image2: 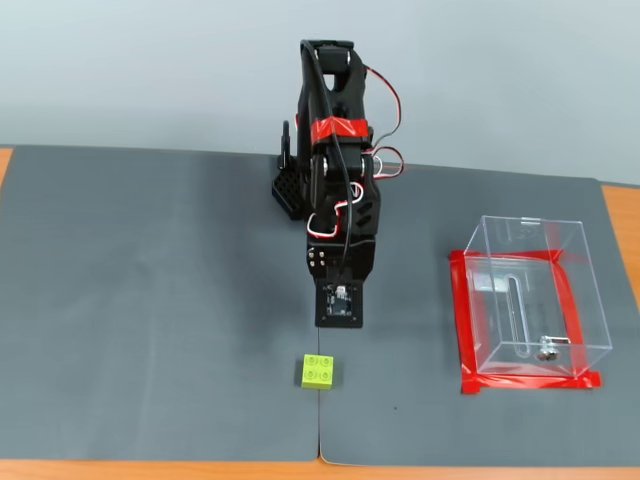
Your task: Pick the green lego block and place it into the transparent box
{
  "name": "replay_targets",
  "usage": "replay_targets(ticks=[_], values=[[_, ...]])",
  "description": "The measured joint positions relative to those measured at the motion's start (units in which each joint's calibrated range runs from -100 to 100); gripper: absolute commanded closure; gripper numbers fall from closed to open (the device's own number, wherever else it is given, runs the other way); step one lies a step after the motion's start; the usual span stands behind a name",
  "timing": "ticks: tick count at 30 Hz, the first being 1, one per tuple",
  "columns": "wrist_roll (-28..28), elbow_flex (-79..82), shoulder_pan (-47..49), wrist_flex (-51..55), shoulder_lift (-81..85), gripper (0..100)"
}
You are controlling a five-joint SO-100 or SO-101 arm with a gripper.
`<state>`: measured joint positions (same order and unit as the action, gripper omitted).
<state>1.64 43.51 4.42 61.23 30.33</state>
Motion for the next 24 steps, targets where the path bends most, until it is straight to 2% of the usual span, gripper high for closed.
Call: replay_targets(ticks=[10, 24], values=[[0.00, -2.16, 0.00, -5.29, -6.03, 72], [0.00, -2.25, 0.00, -12.75, -10.71, 71]])
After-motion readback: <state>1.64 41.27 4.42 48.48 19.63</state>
